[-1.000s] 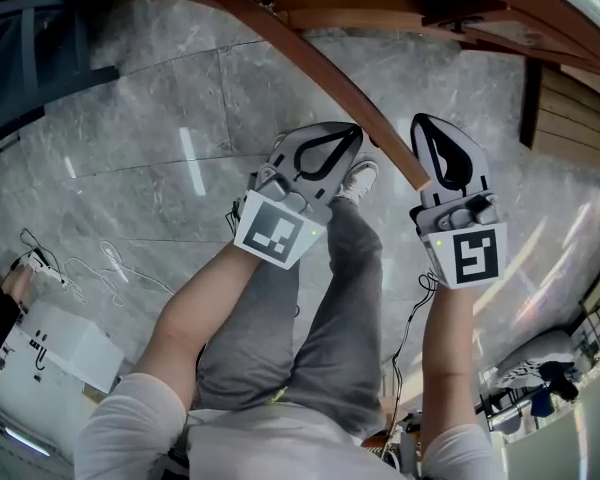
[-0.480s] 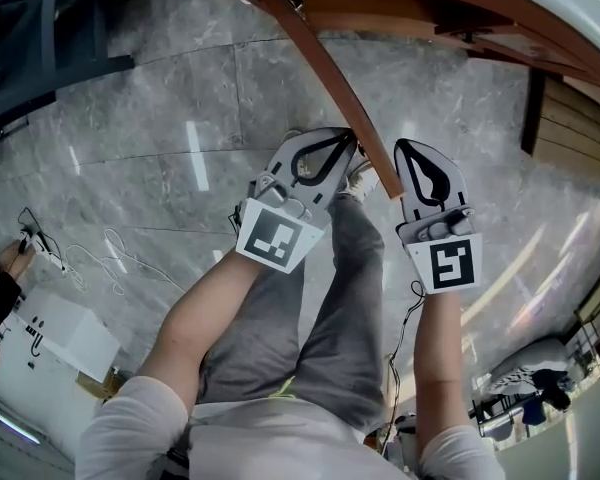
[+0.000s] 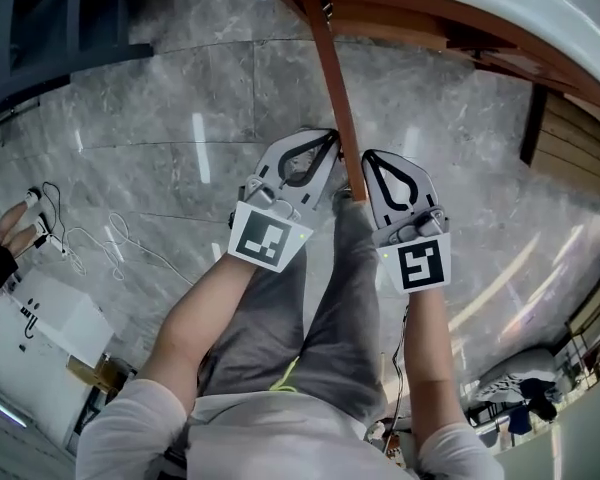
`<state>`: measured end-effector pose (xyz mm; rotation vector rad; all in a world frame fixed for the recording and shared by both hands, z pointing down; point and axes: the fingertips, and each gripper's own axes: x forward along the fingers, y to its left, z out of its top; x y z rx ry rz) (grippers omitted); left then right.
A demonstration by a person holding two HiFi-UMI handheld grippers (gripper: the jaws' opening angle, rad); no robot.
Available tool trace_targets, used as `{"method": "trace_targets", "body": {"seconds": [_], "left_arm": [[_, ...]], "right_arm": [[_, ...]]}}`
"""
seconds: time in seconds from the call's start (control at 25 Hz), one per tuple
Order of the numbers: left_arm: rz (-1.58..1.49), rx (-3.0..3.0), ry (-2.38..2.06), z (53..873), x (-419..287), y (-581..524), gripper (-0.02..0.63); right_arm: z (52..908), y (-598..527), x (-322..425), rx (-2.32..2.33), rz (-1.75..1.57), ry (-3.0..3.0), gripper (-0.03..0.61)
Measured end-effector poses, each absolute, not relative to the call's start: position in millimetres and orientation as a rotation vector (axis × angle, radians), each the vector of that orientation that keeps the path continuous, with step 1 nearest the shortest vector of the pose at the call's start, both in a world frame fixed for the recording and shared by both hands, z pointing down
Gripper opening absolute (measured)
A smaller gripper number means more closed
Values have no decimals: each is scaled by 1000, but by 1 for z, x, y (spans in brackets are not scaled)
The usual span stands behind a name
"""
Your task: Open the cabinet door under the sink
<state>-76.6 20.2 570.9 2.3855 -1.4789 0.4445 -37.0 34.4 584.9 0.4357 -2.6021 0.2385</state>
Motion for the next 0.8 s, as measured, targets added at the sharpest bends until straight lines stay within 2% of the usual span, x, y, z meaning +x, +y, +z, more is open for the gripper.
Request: {"method": "trace_targets", "body": {"seconds": [0.4, 0.8], "left_arm": [[423, 2264, -1664, 515, -147, 14, 15], [436, 2388, -1613, 442, -129, 0, 15]], "right_arm": [[533, 21, -64, 578, 362, -2672, 31], [447, -3, -60, 701, 317, -2703, 31]]}}
